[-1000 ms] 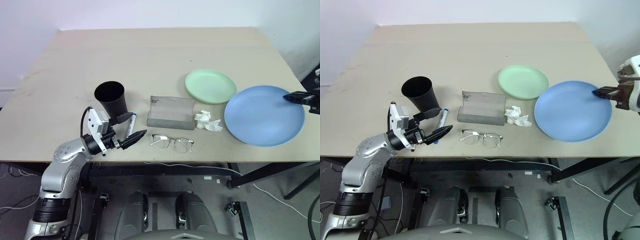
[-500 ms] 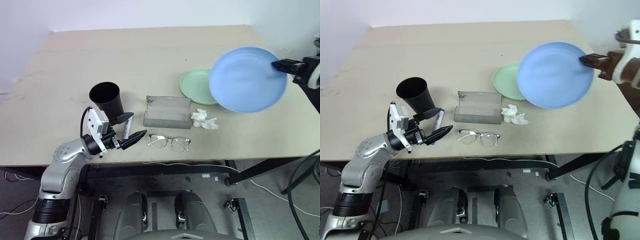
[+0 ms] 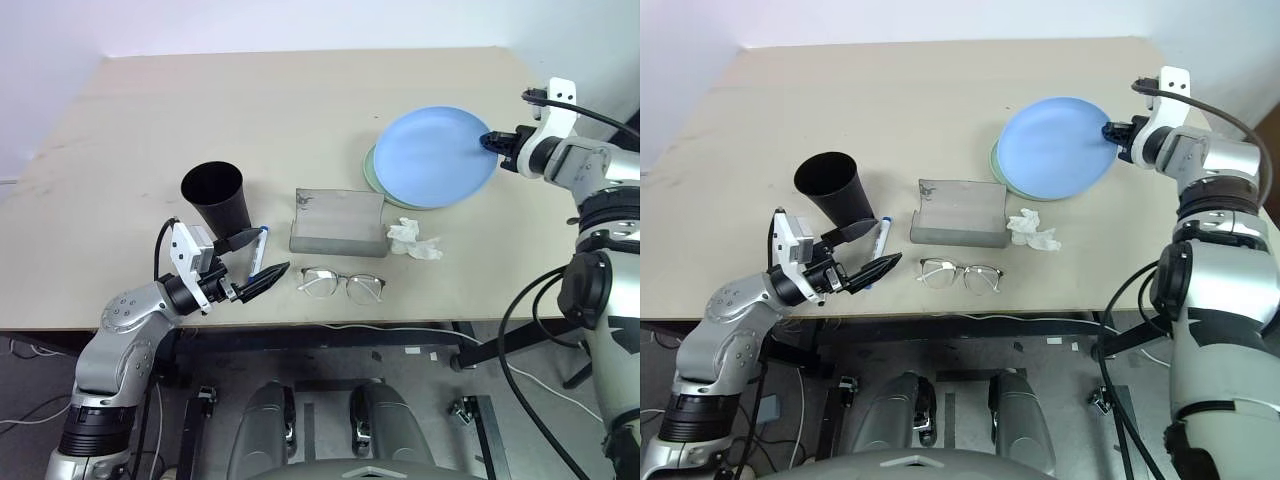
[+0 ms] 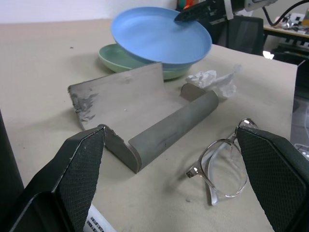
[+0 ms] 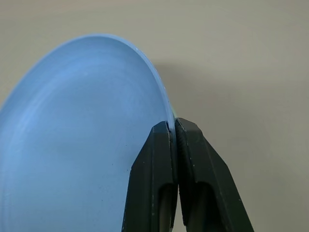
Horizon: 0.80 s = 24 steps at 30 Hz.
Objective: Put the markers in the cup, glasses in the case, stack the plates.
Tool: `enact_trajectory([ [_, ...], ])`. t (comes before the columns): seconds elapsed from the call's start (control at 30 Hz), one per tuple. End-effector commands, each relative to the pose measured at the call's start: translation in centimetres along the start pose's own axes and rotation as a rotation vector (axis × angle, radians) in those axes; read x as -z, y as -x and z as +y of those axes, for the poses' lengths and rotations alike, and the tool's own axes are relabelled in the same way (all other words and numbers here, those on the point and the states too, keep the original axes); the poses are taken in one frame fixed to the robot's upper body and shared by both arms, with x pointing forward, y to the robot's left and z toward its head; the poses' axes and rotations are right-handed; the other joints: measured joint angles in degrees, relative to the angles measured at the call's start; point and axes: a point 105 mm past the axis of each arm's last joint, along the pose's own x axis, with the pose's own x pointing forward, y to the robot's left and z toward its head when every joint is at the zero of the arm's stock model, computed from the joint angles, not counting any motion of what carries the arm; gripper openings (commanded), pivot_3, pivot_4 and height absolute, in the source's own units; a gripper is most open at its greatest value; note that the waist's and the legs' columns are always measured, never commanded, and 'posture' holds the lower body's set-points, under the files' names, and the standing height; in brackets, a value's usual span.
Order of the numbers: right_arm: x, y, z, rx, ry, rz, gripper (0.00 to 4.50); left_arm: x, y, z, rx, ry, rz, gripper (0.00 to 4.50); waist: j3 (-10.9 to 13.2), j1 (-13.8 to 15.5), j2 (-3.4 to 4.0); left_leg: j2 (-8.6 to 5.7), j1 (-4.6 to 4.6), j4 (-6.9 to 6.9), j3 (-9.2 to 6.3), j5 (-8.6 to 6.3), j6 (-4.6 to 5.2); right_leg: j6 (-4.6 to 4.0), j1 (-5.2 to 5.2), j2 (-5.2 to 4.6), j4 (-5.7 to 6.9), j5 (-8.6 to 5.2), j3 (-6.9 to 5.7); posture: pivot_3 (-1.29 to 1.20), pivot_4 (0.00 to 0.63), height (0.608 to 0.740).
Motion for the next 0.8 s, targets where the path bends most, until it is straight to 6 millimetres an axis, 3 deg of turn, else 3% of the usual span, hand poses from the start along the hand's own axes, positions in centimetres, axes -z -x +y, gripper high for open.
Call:
enact_trajectory([
  [0.03, -1.9, -0.4, 0.9, 0.011, -0.014, -0.079, 0.02, -1.2, 0.2, -0.1, -0.006, -0.042, -0.031, 4.5, 0.0, 0.0, 0.0, 0.0, 0.0, 0.0, 0.0, 0.0, 0.0, 0.0, 0.0, 0.01, 0.0, 0.0, 0.0, 0.0, 0.15, 0.67],
  [0.2, -0.8, -1.4, 1.7, 0.023, 0.0, -0.06, 0.02, -1.4, 0.2, -0.2, -0.011, -0.048, -0.03, 4.5, 0.0, -0.1, 0.01, 0.0, -0.01, 0.0, 0.0, 0.01, 0.0, 0.01, 0.0, 0.0, 0.01, 0.01, 0.0, 0.0, 0.15, 0.67],
  [0.37, 0.9, -1.7, 1.1, 0.076, 0.086, 0.005, 0.02, -1.6, 0.2, -0.4, -0.021, -0.056, -0.031, 4.5, 0.0, -0.1, 0.01, 0.0, 0.0, 0.0, 0.0, 0.01, -0.01, 0.02, 0.01, 0.0, 0.01, 0.01, 0.0, 0.0, 0.15, 0.67],
  [0.7, 0.7, -1.4, 1.0, 0.049, 0.125, 0.02, 0.02, -1.8, 0.0, -0.2, -0.029, -0.057, -0.031, 4.5, 0.0, -0.1, 0.01, 0.01, 0.01, 0.01, 0.0, 0.01, -0.02, 0.02, 0.01, 0.02, 0.03, 0.02, 0.0, 0.0, 0.15, 0.67],
  [0.8, 0.7, -1.4, 1.2, 0.033, 0.129, 0.022, 0.78, -1.7, 0.0, -0.2, -0.024, -0.055, -0.028, 4.5, 0.0, -0.2, 0.02, 0.01, 0.02, 0.01, -0.01, 0.01, -0.02, 0.02, 0.01, 0.04, 0.03, 0.02, 0.0, 0.0, 0.15, 0.67],
])
